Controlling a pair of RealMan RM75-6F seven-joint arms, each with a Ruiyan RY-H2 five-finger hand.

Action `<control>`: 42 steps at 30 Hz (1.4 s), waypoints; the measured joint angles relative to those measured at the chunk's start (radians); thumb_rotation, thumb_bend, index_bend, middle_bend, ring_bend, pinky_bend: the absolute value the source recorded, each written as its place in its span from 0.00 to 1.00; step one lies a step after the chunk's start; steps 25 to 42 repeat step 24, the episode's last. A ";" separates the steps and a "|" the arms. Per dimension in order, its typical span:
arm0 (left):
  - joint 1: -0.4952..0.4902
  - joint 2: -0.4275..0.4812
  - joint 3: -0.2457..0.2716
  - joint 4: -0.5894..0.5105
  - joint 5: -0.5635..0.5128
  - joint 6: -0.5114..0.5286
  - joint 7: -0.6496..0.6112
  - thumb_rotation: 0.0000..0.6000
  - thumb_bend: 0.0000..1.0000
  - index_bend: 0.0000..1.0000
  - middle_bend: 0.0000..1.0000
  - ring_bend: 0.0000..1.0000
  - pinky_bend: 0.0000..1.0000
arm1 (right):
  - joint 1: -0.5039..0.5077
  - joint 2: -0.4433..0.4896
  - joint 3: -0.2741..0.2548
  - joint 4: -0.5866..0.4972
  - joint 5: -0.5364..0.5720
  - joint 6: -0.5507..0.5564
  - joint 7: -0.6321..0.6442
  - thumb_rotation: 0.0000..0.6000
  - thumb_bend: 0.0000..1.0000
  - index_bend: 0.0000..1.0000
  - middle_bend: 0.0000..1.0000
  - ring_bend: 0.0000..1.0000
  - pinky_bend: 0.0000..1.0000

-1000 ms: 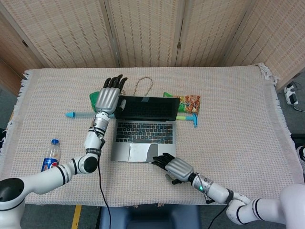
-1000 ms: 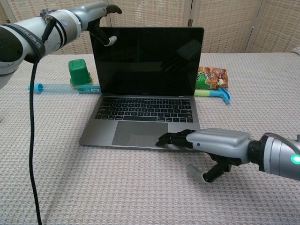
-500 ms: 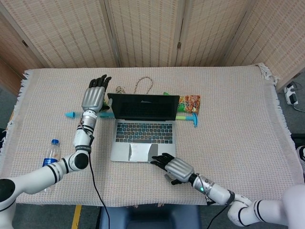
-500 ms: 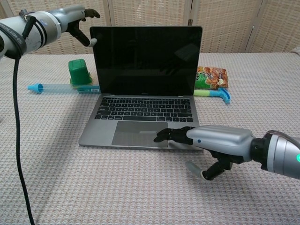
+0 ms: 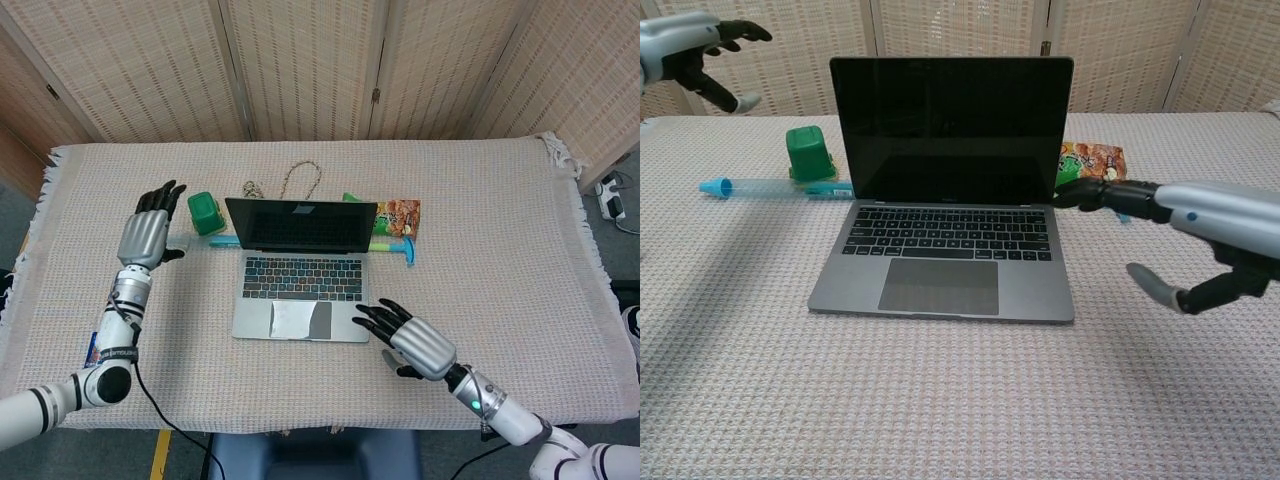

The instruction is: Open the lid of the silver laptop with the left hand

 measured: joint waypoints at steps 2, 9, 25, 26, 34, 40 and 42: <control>0.047 0.029 0.026 -0.025 0.043 0.034 -0.030 1.00 0.51 0.04 0.03 0.00 0.00 | -0.040 0.045 0.001 -0.012 0.013 0.050 -0.020 1.00 0.69 0.00 0.04 0.11 0.00; 0.201 0.105 0.126 -0.075 0.223 0.171 -0.127 1.00 0.51 0.08 0.05 0.00 0.00 | -0.163 0.155 0.002 -0.010 0.097 0.156 -0.014 1.00 0.69 0.00 0.04 0.12 0.00; 0.545 0.120 0.336 -0.098 0.486 0.547 -0.228 1.00 0.51 0.08 0.06 0.00 0.00 | -0.396 0.183 0.049 0.074 0.215 0.353 0.078 1.00 0.69 0.00 0.04 0.12 0.00; 0.545 0.120 0.336 -0.098 0.486 0.547 -0.228 1.00 0.51 0.08 0.06 0.00 0.00 | -0.396 0.183 0.049 0.074 0.215 0.353 0.078 1.00 0.69 0.00 0.04 0.12 0.00; 0.545 0.120 0.336 -0.098 0.486 0.547 -0.228 1.00 0.51 0.08 0.06 0.00 0.00 | -0.396 0.183 0.049 0.074 0.215 0.353 0.078 1.00 0.69 0.00 0.04 0.12 0.00; 0.545 0.120 0.336 -0.098 0.486 0.547 -0.228 1.00 0.51 0.08 0.06 0.00 0.00 | -0.396 0.183 0.049 0.074 0.215 0.353 0.078 1.00 0.69 0.00 0.04 0.12 0.00; 0.545 0.120 0.336 -0.098 0.486 0.547 -0.228 1.00 0.51 0.08 0.06 0.00 0.00 | -0.396 0.183 0.049 0.074 0.215 0.353 0.078 1.00 0.69 0.00 0.04 0.12 0.00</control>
